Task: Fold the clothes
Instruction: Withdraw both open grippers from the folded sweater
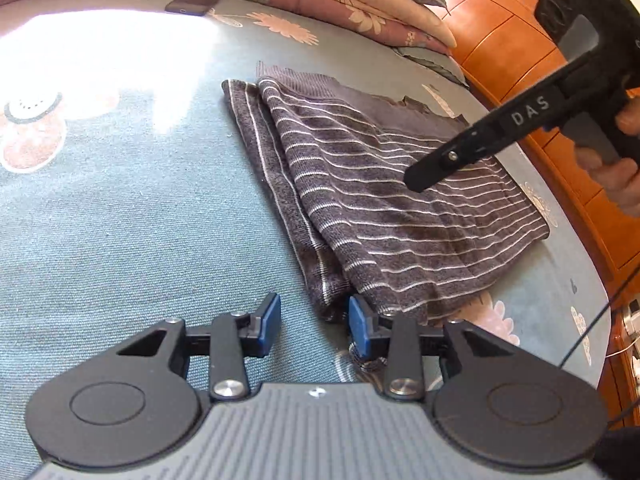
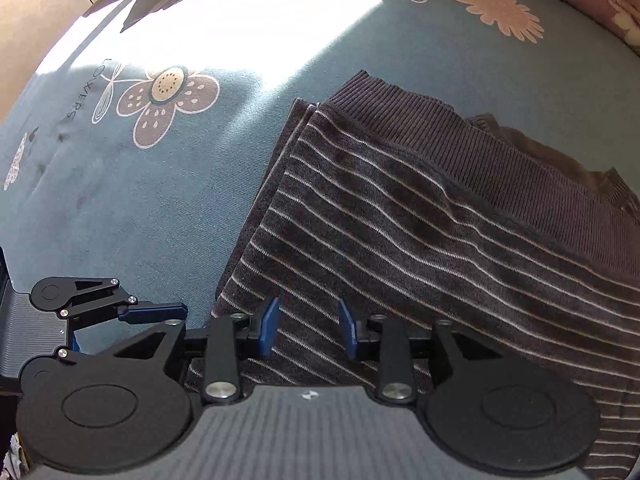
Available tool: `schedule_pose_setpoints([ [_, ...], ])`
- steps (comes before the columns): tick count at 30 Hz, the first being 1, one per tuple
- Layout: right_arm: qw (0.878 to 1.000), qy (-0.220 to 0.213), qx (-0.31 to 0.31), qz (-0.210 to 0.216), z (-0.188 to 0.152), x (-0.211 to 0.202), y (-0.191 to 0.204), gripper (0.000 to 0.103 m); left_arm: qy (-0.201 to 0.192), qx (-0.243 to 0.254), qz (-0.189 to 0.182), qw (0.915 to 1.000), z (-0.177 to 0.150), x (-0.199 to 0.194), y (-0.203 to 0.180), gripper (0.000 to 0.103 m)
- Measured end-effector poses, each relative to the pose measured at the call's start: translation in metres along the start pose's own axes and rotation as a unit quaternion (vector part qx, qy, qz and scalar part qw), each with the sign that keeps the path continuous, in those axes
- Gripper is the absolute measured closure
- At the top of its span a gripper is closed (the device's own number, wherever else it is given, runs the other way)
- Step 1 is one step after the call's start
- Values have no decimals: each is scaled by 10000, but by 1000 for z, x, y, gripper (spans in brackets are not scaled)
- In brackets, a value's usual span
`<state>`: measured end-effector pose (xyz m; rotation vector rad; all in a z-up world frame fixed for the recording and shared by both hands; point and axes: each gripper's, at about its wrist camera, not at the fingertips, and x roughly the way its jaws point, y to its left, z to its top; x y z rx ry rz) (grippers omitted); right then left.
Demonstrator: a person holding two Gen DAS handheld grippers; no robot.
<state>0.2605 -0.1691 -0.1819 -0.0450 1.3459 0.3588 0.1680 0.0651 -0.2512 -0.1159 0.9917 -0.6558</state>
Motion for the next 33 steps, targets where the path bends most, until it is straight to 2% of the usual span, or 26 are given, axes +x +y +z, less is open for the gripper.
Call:
schedule_pose_setpoints([
  [3, 9998, -75, 199, -64, -20, -11, 1, 63, -58, 488, 414, 9979, 3, 10, -16, 68],
  [4, 9996, -84, 280, -65, -26, -15, 2, 61, -42, 839, 672, 9942, 3, 15, -26, 74],
  [6, 9990, -111, 410, -103, -40, -22, 7, 61, -40, 1608, 1313, 9782, -2, 21, -49, 80],
  [8, 9985, -162, 503, -132, -52, -31, 8, 61, -85, 2074, 1838, 9608, -6, 21, -62, 81],
  [10, 9977, -196, 648, -101, -65, -40, 3, 60, 65, 1939, 1957, 9613, -5, 15, -54, 81],
  [14, 9953, -232, 942, -36, -92, -51, -12, 56, 117, 1330, 1808, 9744, 0, -11, -42, 81],
  [16, 9933, -265, 1121, 16, -107, -52, -22, 56, -43, 1077, 1725, 9791, 4, -24, -43, 80],
  [20, 9882, -314, 1479, 239, -133, -49, -43, 56, 107, 946, 1900, 9772, 8, -15, -59, 77],
  [22, 9867, -331, 1557, 343, -144, -46, -52, 56, -17, 907, 2174, 9719, 11, -12, -72, 77],
  [23, 9869, -339, 1532, 374, -148, -45, -56, 56, -181, 818, 2200, 9719, 14, -14, -79, 77],
  [24, 9874, -349, 1491, 394, -151, -43, -61, 56, -403, 678, 2164, 9731, 17, -18, -85, 74],
  [25, 9880, -359, 1447, 412, -154, -42, -66, 56, -609, 536, 2115, 9740, 21, -21, -92, 64],
  [27, 9879, -396, 1419, 476, -161, -42, -80, 55, -780, 584, 1972, 9755, 27, -13, -108, 53],
  [28, 9874, -405, 1441, 508, -164, -43, -87, 54, -847, 635, 1896, 9761, 30, -8, -116, 52],
  [30, 9858, -440, 1509, 588, -170, -45, -106, 50, -582, 712, 1976, 9760, 32, 17, -126, 52],
  [33, 9840, -517, 1579, 639, -182, -52, -136, 49, 266, 457, 2350, 9706, 23, 56, -124, 52],
])
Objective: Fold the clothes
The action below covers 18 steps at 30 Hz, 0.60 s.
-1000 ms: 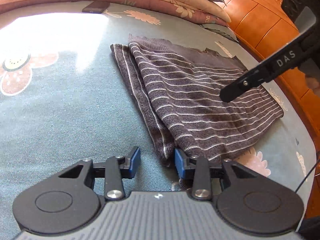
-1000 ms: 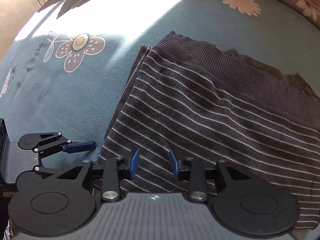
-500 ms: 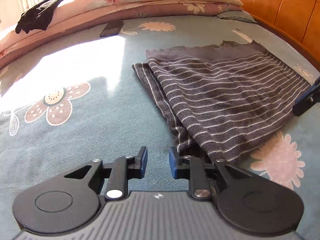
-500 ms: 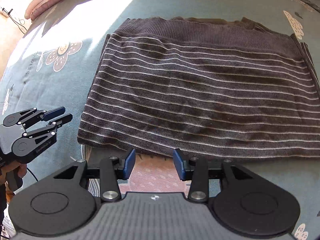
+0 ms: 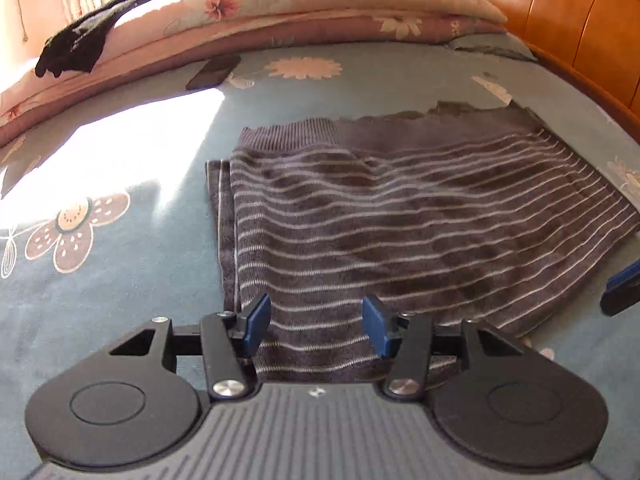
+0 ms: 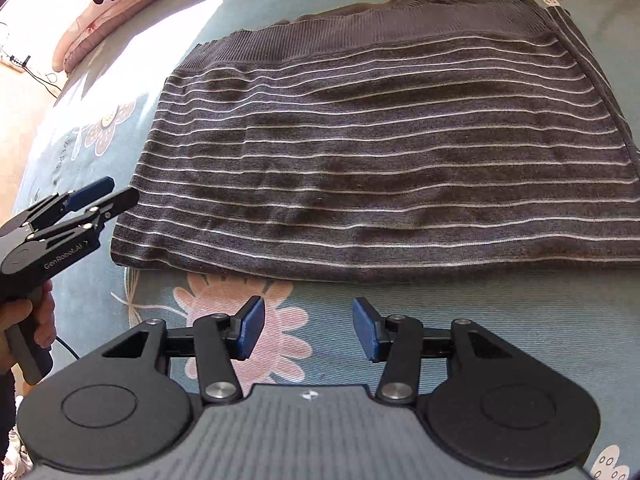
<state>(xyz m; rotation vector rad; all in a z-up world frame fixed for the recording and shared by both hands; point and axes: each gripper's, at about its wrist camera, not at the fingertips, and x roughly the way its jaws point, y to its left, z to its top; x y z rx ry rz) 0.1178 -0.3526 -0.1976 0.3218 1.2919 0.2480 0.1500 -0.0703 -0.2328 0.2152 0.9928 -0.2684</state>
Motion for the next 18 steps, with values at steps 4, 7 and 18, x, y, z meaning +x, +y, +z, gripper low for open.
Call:
schedule_pose_setpoints([
  [4, 9999, -124, 80, 3, -4, -18, -45, 49, 499, 0, 270, 9984, -9, -2, -16, 53],
  [7, 9994, -298, 47, -160, -6, -35, -77, 50, 305, -138, 352, 9988, -2, -20, -21, 51],
  [18, 9772, -1594, -388, -1351, 13, -65, -175, 66, 483, -1514, 1149, 9806, -4, 7, 9, 50],
])
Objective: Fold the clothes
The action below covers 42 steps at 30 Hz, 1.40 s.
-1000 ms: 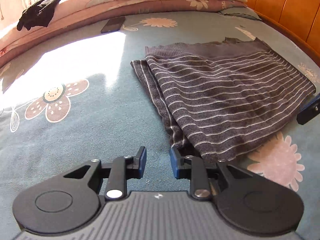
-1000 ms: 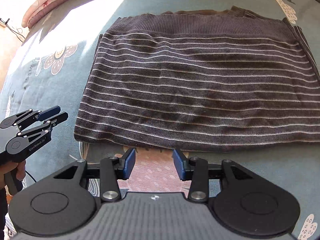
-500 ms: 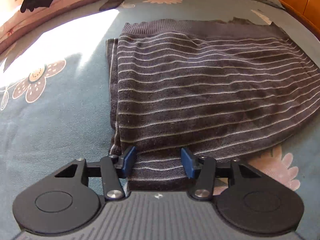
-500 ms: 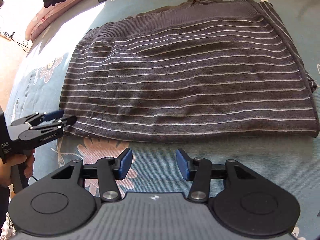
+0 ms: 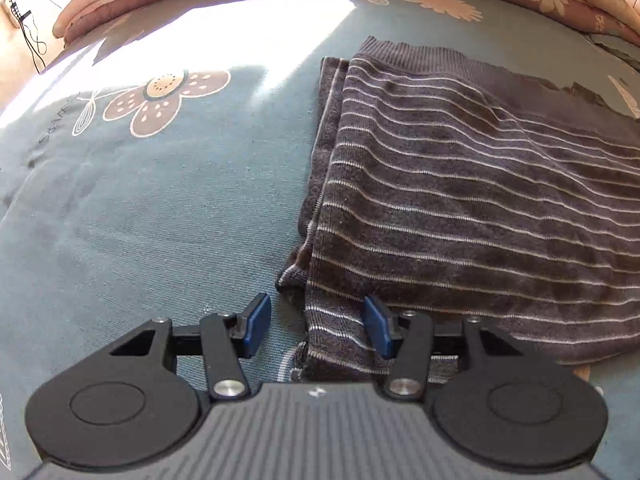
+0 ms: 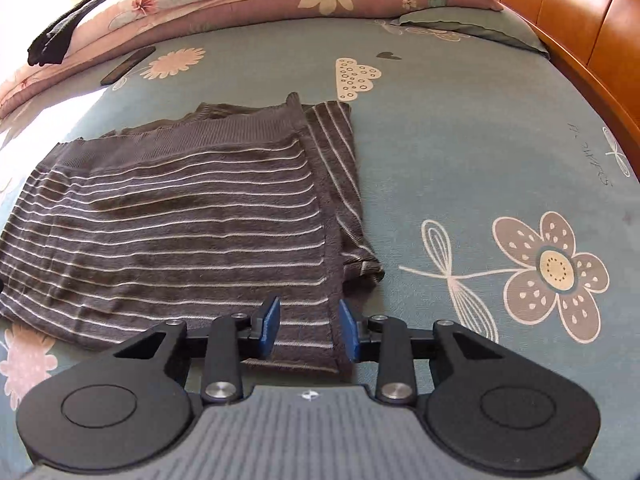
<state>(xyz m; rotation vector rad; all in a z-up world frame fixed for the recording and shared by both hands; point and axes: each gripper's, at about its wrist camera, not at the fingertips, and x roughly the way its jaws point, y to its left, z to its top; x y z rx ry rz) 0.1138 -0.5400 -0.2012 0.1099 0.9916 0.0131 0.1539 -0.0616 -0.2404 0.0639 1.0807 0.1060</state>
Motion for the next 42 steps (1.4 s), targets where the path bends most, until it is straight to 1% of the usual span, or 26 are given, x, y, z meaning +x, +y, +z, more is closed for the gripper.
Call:
schedule_pose_setpoints([
  [1, 10000, -58, -31, 31, 4, 4, -3, 66, -80, 6, 72, 9999, 1, -3, -2, 50],
  [3, 9996, -188, -190, 35, 17, 14, -5, 66, -377, 31, 287, 9989, 6, -14, -8, 52],
  [5, 9986, -321, -427, 20, 33, 26, -1, 66, -597, 46, 339, 9976, 13, -22, -13, 52],
  [9, 9948, -565, -838, -122, 78, 61, 11, 65, -891, 155, 120, 9958, 27, -26, -24, 50],
  [11, 9939, -497, -973, -130, 97, 82, 15, 65, -992, 216, -33, 9948, 33, -24, -32, 51],
  [13, 9937, -381, -1040, -185, 109, 102, 18, 65, -1127, 329, -314, 9926, 42, -20, -44, 50],
  [15, 9942, -101, -1066, -94, 115, 118, 17, 65, -1160, 406, -520, 9911, 49, -16, -56, 50],
  [16, 9941, 1, -1084, -90, 116, 123, 18, 68, -1169, 428, -613, 9903, 51, -15, -60, 50],
  [17, 9940, 6, -1095, -75, 114, 122, 19, 76, -1176, 444, -704, 9896, 52, -14, -64, 50],
  [18, 9939, -14, -1106, -57, 113, 119, 20, 97, -1175, 454, -768, 9891, 53, -14, -68, 50],
  [21, 9946, -203, -1012, -104, 111, 103, 19, 98, -1163, 475, -925, 9878, 56, -13, -76, 51],
  [23, 9968, -427, -671, -36, 116, 83, 11, 98, -1324, 461, -991, 9851, 56, -16, -78, 50],
  [24, 9971, -448, -603, -98, 117, 79, 8, 98, -1417, 464, -946, 9843, 57, -17, -78, 50],
  [25, 9973, -445, -557, -164, 119, 76, 5, 98, -1419, 476, -920, 9845, 58, -14, -78, 46],
  [27, 9987, -61, -430, -252, 119, 88, -2, 96, -1176, 462, -921, 9877, 60, 0, -78, 45],
  [29, 9965, 425, -399, -595, 121, 106, -5, 96, -968, 385, -906, 9904, 60, 13, -76, 46],
  [30, 9952, 441, -493, -721, 123, 106, -2, 94, -973, 361, -883, 9907, 59, 16, -73, 46],
  [31, 9949, 277, -615, -750, 127, 100, 4, 93, -1026, 363, -825, 9906, 58, 16, -70, 46],
  [32, 9951, 22, -736, -665, 132, 89, 12, 90, -1062, 381, -725, 9910, 57, 16, -67, 46],
  [33, 9956, -114, -854, -375, 139, 83, 21, 81, -1086, 402, -612, 9914, 55, 17, -65, 46],
  [34, 9950, -213, -970, -36, 145, 78, 31, 80, -1028, 367, -520, 9927, 54, 19, -61, 45],
  [36, 9886, -322, -1286, 708, 160, 76, 55, 80, -995, 156, -611, 9930, 54, 20, -52, 43],
  [38, 9743, -304, -1797, 1323, 175, 90, 88, 80, -987, -71, -745, 9923, 54, 21, -44, 44],
  [39, 9675, -308, -2020, 1492, 180, 97, 102, 80, -1016, -91, -780, 9917, 54, 19, -42, 45],
  [40, 9585, -243, -2269, 1709, 186, 109, 118, 80, -1057, -90, -813, 9910, 53, 17, -41, 45],
  [42, 9419, 53, -2609, 2117, 198, 134, 145, 80, -1089, -160, -918, 9897, 52, 15, -37, 45],
])
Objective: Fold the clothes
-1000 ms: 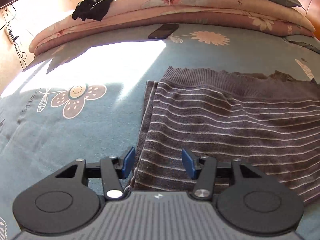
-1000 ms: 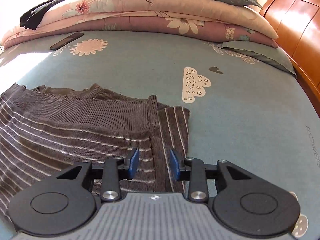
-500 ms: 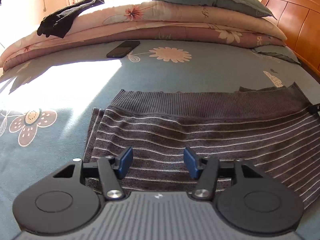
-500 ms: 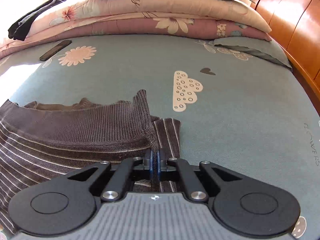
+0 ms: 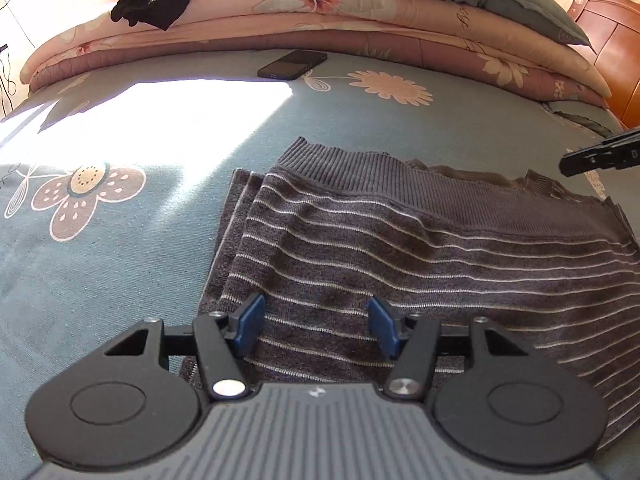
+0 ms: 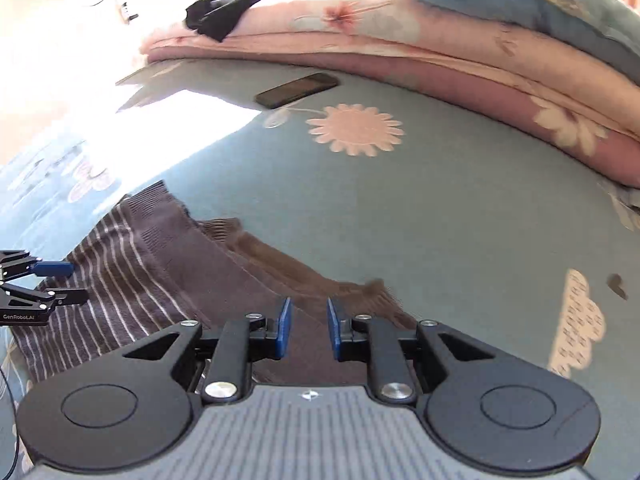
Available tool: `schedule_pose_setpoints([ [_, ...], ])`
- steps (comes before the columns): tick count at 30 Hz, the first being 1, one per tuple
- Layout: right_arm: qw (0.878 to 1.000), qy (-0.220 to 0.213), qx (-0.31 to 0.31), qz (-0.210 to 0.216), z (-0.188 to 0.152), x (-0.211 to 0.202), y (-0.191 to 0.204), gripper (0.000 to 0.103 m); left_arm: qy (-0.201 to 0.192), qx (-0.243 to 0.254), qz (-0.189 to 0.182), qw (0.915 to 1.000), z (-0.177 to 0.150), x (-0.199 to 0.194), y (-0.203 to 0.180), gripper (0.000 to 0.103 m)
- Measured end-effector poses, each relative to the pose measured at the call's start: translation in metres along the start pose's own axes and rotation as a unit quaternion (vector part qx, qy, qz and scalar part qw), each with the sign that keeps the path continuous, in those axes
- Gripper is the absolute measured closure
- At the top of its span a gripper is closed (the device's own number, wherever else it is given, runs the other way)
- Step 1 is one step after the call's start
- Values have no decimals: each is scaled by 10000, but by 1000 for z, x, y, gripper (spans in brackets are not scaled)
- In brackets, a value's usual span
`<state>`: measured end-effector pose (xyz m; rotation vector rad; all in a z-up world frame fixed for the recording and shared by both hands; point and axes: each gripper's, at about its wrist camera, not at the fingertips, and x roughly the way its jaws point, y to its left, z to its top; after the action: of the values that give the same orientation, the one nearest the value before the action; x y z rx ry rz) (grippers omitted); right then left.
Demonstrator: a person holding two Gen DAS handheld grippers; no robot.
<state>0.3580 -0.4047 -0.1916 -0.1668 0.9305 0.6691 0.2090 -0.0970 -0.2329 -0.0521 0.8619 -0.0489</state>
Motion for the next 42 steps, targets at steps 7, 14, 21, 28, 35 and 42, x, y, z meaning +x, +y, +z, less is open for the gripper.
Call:
schedule_pose_setpoints([
  [7, 9918, 837, -752, 605, 30, 63, 9, 78, 19, -255, -256, 9993, -5, -5, 16, 45],
  [14, 9799, 1417, -933, 1050, 30, 82, 1, 65, 72, -32, -323, 9994, -14, -2, 16, 44],
  [21, 9617, 1903, -896, 1758, 35, 80, 1, 65, 83, 48, -368, 9993, -13, 2, 17, 42],
  [28, 9792, 1446, -1153, 838, 35, 60, 27, 96, -91, -29, -580, 9983, -11, -8, 18, 42],
  [35, 9872, 893, -1317, -130, 39, 46, 43, 96, -188, 282, -676, 9971, -12, -10, 2, 41],
  [42, 9960, 439, -232, -746, 25, 30, 16, 69, -188, 672, -689, 9952, -4, -13, -11, 41],
])
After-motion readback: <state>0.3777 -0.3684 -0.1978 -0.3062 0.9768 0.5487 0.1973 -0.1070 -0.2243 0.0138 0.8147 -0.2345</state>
